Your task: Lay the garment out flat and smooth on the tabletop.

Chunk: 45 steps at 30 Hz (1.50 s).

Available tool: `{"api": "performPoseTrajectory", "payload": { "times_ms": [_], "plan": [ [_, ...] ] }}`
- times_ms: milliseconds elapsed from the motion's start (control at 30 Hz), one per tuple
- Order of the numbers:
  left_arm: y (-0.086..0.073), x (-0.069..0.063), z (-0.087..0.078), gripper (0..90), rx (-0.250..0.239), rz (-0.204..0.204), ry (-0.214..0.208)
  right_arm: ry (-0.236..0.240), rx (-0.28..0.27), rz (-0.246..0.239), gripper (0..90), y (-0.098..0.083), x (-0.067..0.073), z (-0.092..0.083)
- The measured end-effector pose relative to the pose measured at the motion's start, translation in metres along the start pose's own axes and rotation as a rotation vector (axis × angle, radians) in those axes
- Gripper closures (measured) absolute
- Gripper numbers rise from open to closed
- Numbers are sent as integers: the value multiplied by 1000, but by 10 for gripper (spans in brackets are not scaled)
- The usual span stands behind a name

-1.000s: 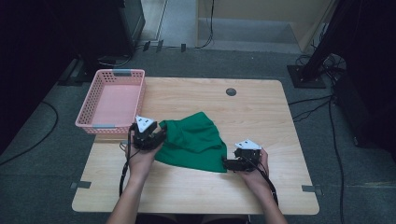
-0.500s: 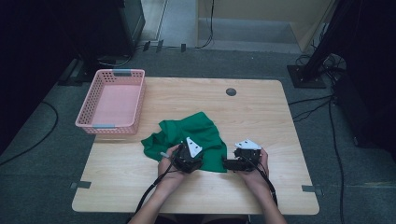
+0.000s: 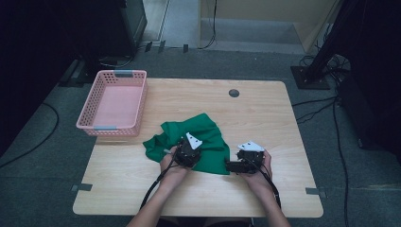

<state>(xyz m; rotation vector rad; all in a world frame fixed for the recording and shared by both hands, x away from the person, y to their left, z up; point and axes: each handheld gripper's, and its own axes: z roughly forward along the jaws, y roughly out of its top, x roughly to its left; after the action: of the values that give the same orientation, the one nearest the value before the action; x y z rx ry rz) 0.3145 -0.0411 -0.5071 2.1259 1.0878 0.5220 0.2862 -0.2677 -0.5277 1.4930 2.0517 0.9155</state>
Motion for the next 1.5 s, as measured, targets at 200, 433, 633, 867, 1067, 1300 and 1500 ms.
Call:
{"api": "performPoseTrajectory", "payload": {
  "times_ms": [200, 433, 633, 867, 1067, 1300, 1500],
  "plan": [
    [6, 18, -10, 872, -43, -82, -19, -3, 1, 0, 32, 0, 0, 0],
    [9, 42, -22, 870, -92, -164, -10, -6, 2, 1, 32, 0, 0, 1],
    [12, 64, -35, 870, -128, -226, -3, -7, 2, 2, 32, 1, 0, 1],
    [18, 70, -48, 869, -163, -245, -45, 6, -9, 2, 40, -1, -3, -2],
    [24, 71, -52, 867, -191, -244, -60, 13, -91, 56, 96, 3, 0, -14],
    [29, 75, -58, 866, -213, -245, -72, 65, -186, -5, 213, 15, 55, -16],
    [32, 78, -65, 865, -235, -261, -84, 77, -122, 94, 413, 28, 86, 10]
  ]
}}
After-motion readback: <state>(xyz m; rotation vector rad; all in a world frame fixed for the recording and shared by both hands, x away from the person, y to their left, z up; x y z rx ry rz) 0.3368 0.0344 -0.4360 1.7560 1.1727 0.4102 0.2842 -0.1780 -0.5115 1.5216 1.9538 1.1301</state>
